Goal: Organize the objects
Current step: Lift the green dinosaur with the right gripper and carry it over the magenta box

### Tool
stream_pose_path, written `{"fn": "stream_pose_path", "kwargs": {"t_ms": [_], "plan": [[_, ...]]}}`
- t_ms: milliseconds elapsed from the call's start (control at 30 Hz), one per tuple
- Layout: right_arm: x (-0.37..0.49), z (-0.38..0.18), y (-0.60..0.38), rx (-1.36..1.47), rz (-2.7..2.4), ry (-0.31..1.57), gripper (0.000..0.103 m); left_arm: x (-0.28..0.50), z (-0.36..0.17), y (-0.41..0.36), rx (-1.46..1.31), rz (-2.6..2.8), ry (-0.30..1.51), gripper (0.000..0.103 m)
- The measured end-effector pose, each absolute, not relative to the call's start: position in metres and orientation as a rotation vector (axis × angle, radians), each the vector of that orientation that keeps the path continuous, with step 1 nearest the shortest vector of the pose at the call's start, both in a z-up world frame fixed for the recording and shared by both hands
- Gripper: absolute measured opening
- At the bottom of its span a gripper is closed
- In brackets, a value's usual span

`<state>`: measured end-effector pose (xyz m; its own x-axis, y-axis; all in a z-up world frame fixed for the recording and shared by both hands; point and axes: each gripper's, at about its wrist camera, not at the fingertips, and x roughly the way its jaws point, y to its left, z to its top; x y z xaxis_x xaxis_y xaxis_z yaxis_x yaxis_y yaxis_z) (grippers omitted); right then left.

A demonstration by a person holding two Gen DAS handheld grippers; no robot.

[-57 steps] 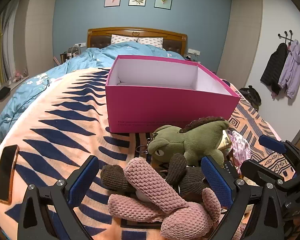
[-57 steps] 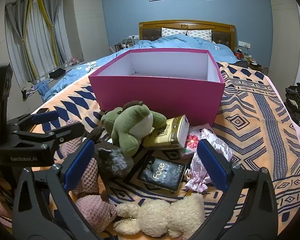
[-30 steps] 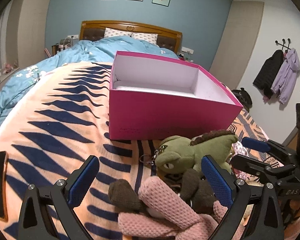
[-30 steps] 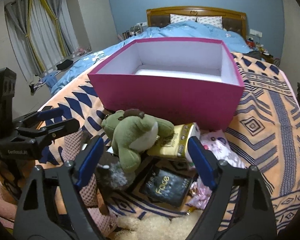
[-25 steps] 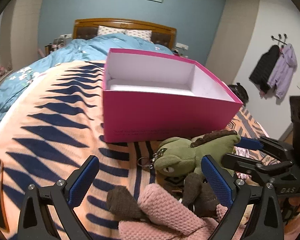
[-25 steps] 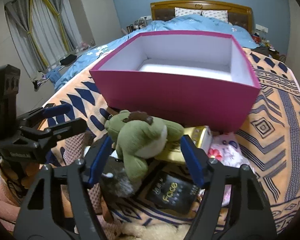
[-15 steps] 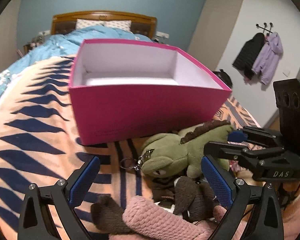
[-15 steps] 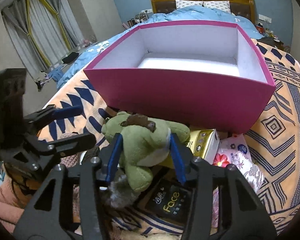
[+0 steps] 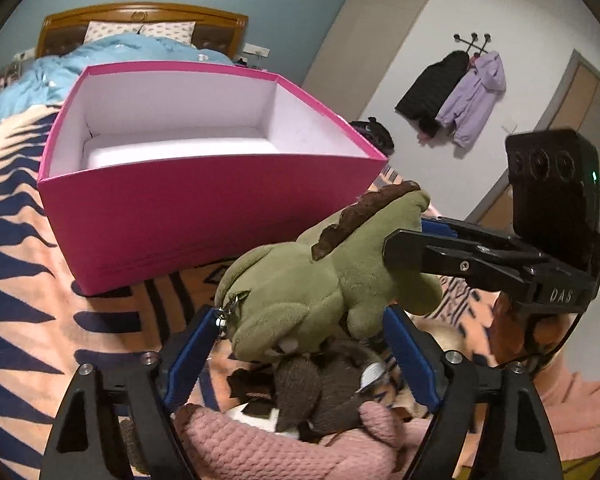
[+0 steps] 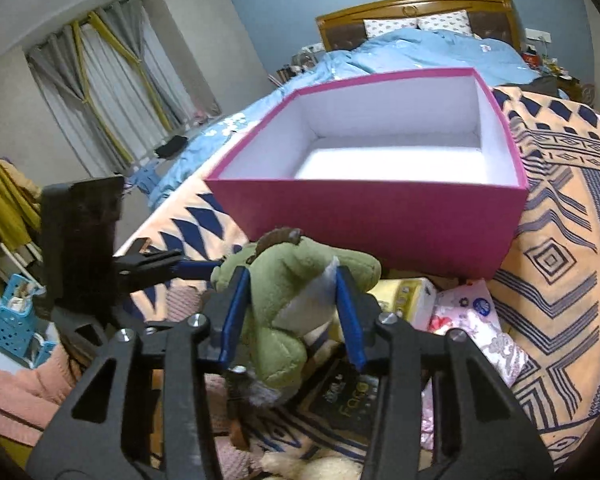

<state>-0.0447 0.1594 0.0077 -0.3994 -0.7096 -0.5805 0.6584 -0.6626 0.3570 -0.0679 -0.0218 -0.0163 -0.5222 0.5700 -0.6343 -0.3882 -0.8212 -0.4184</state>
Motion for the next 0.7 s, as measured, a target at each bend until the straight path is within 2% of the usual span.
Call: {"fn": "stream_pose_path", "kwargs": {"t_ms": [133,700], "plan": [[-0.043,0.02,0.16,0.874,-2.102,-0.08,0.045,-0.066,-0.006,-0.025,-1.046,2.314,-0.344,0.085],[-0.078,0.09,0.128,0.631,-2.022,-0.037,0.045,-0.083,0.084,-0.056,-0.863,2.546,-0.268,0.085]]}}
